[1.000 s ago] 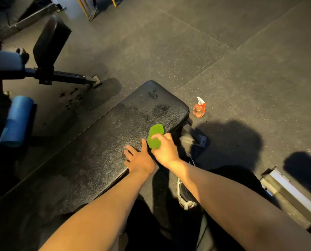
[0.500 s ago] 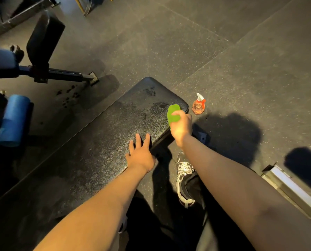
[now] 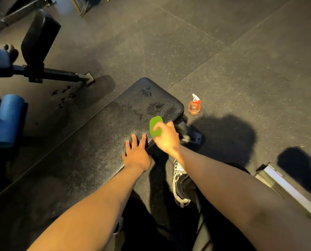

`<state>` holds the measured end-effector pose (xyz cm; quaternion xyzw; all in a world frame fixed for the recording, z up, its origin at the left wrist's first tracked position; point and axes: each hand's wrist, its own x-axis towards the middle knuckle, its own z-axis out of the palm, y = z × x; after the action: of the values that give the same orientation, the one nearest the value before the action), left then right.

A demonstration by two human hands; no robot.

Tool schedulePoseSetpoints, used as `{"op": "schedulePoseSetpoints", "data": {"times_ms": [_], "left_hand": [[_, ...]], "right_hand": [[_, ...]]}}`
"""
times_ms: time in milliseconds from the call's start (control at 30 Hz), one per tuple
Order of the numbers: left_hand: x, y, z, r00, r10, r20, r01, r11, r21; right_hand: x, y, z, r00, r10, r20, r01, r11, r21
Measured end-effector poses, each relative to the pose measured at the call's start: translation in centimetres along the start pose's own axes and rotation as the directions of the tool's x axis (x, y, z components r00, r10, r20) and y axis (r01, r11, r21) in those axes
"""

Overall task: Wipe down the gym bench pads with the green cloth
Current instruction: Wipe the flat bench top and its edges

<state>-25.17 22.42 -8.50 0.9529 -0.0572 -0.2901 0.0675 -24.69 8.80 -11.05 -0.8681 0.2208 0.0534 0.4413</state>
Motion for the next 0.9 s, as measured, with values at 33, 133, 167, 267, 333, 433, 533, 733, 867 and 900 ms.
{"op": "schedulePoseSetpoints", "data": {"times_ms": [33, 133, 167, 267, 333, 433, 533, 733, 867, 900], "left_hand": [[-0.1, -0.1, 0.0, 1.0, 0.002, -0.003, -0.002, 1.0, 0.005], [-0.1, -0.3, -0.2, 1.0, 0.006, -0.01, -0.006, 1.0, 0.009], [0.0, -0.3, -0.2, 1.0, 0.011, -0.009, -0.011, 1.0, 0.004], [0.3, -0.4, -0.4, 1.0, 0.016, 0.005, -0.016, 0.999, -0.029], [0.3, -0.4, -0.4, 1.0, 0.005, 0.008, -0.005, 0.999, -0.038], [0.2, 0.1, -0.4, 1.0, -0.009, -0.014, 0.008, 0.998, -0.062], [0.2, 0.7, -0.5, 0.999, -0.041, -0.036, 0.037, 0.994, -0.106], [0.3, 1.3, -0.9, 0.989, -0.08, -0.126, 0.059, 0.986, -0.157], [1.2, 0.2, -1.6, 0.984, -0.054, -0.173, 0.04, 0.996, -0.082], [1.6, 0.0, -1.8, 0.985, -0.067, -0.157, 0.053, 0.994, -0.091]], "right_hand": [[0.0, 0.1, 0.0, 0.998, -0.022, 0.054, 0.022, 1.0, -0.003], [0.9, 0.6, -0.9, 0.999, -0.032, 0.03, 0.03, 0.997, 0.074], [1.5, 1.0, -1.6, 1.0, -0.012, -0.024, 0.014, 0.995, 0.095], [4.0, 2.2, -4.5, 0.984, 0.112, -0.139, -0.082, 0.976, 0.201], [5.1, 2.7, -5.5, 0.973, 0.138, -0.187, -0.092, 0.967, 0.236], [4.8, 2.2, -4.5, 0.97, 0.089, -0.224, -0.05, 0.983, 0.176], [2.9, 1.0, -2.7, 0.973, 0.013, -0.229, -0.025, 0.998, -0.049], [-1.0, -0.9, 0.5, 0.94, -0.325, 0.1, 0.34, 0.895, -0.29], [2.5, 0.2, -2.2, 0.949, -0.313, -0.036, 0.271, 0.869, -0.415], [3.9, 0.8, -3.3, 0.96, -0.262, -0.102, 0.196, 0.885, -0.423]]}}
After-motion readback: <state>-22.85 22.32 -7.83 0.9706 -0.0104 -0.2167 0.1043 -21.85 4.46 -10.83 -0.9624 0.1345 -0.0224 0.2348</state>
